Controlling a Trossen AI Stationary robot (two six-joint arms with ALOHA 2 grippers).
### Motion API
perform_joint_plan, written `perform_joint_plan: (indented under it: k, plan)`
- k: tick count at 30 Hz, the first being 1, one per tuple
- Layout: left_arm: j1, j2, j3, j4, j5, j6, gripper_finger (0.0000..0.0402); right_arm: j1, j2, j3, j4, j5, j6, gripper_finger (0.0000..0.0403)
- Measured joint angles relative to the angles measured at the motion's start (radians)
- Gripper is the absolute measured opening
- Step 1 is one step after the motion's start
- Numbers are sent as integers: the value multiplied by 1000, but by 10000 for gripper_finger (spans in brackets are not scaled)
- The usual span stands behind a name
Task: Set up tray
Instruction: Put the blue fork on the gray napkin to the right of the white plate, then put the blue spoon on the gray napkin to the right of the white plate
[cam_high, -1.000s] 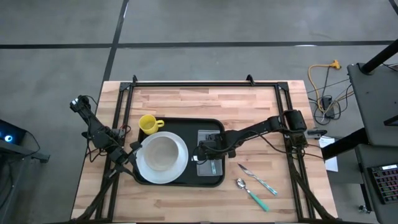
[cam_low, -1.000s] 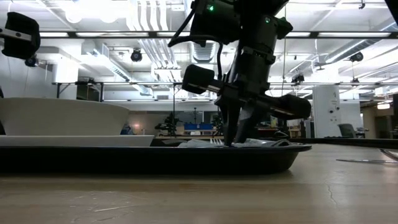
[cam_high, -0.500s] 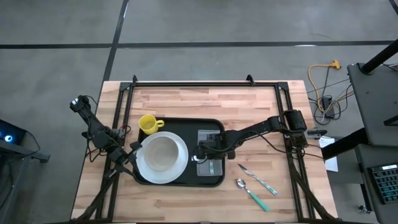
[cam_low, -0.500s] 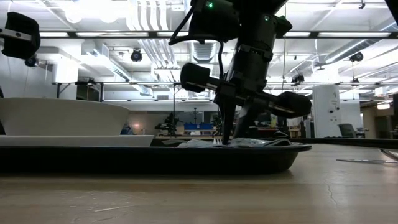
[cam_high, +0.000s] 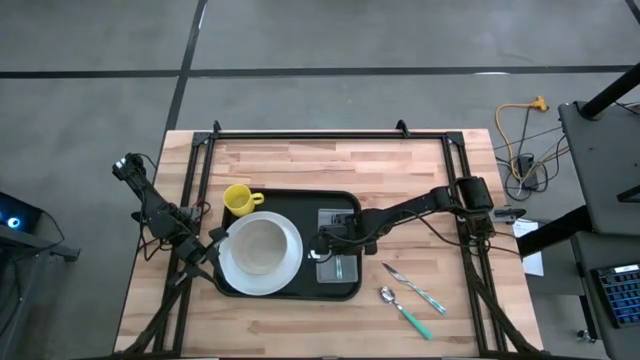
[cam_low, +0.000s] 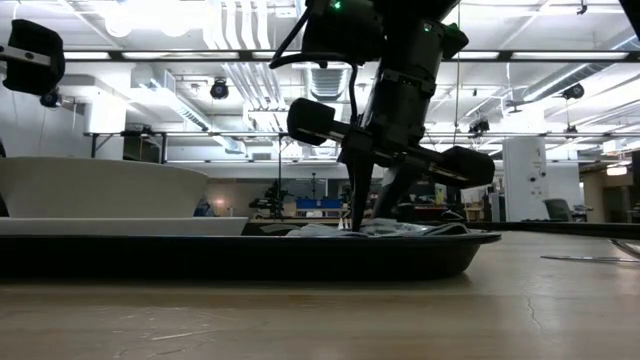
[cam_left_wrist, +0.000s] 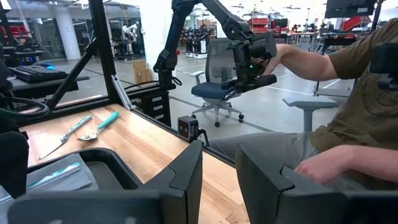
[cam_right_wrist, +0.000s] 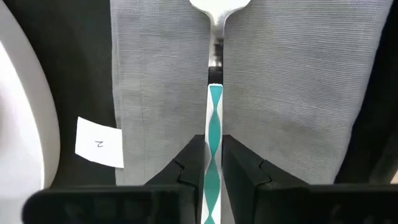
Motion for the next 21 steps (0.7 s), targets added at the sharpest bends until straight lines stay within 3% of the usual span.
perform_joint_plan:
  k: [11, 21]
  plan:
    - [0, 0, 0, 0, 0, 0, 79, 3, -1, 0, 5, 0, 0, 81]
    - [0, 0, 0, 0, 0, 0, 79, 3, -15, 0, 6, -8, -45, 95]
